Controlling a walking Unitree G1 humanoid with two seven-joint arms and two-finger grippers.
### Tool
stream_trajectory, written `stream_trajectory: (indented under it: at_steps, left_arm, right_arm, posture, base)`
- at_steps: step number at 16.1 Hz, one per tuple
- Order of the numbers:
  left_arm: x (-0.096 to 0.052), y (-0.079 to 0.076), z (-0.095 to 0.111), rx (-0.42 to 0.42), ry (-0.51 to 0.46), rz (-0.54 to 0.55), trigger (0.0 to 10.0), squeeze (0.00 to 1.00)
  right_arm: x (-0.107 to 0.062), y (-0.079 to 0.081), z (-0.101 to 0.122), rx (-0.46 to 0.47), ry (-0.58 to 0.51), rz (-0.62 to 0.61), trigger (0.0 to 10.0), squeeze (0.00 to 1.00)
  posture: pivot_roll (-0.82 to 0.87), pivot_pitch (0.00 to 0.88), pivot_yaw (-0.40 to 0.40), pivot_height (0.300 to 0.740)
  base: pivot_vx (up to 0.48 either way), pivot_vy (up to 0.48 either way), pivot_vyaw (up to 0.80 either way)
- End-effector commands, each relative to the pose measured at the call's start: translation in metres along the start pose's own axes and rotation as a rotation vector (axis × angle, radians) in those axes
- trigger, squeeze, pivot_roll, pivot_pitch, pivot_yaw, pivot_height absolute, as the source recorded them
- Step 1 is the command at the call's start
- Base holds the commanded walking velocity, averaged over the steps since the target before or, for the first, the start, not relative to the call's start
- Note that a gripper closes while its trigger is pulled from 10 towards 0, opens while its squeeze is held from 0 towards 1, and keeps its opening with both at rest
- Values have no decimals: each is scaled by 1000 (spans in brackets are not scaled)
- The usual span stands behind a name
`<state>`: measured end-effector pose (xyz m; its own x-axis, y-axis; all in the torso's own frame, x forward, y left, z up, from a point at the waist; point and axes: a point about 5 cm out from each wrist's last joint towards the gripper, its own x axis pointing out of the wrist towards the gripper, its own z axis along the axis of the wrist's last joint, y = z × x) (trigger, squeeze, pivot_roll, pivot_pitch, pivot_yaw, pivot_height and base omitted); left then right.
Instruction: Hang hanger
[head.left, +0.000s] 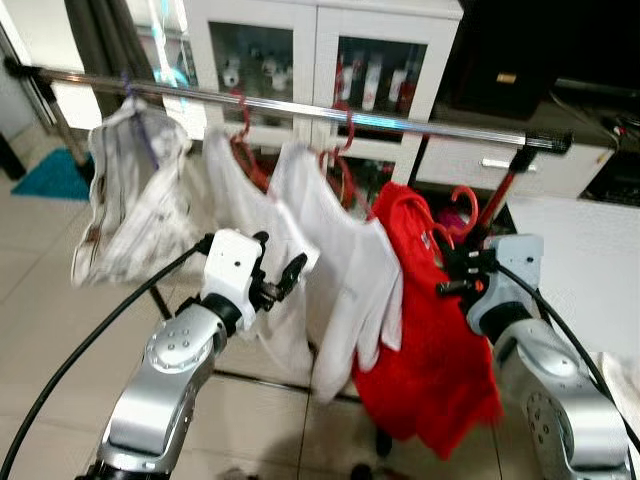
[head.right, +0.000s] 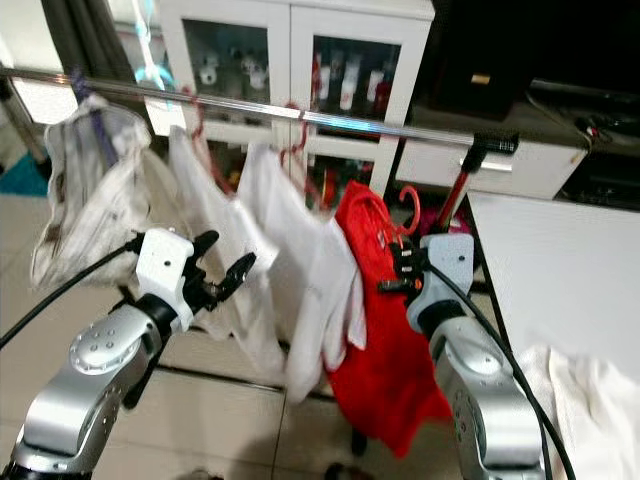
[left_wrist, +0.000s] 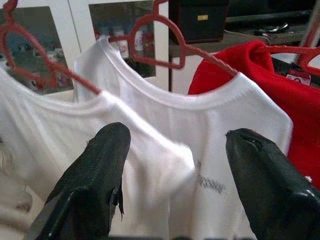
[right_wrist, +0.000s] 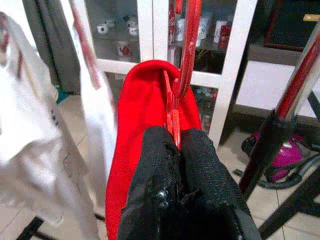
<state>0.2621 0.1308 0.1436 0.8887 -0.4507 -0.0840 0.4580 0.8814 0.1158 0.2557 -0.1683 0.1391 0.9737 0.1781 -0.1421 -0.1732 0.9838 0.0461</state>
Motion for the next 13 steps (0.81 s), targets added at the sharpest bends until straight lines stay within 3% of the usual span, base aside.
stream_trajectory:
  at_steps: [1,13]
  left_arm:
    - [-1,0,0,7,2,7,10000,0]
    - [0,1,0,12,1,1,10000,0]
  right_arm:
    - [0,0,4,-9,-11,11,10000,0]
    - [1,0,4,-7,-6,13,10000,0]
  posture:
    - [-106,0,-43,740]
    - [-106,0,-42,740]
  base:
    - [-266,0,0]
    - [-267,0,0]
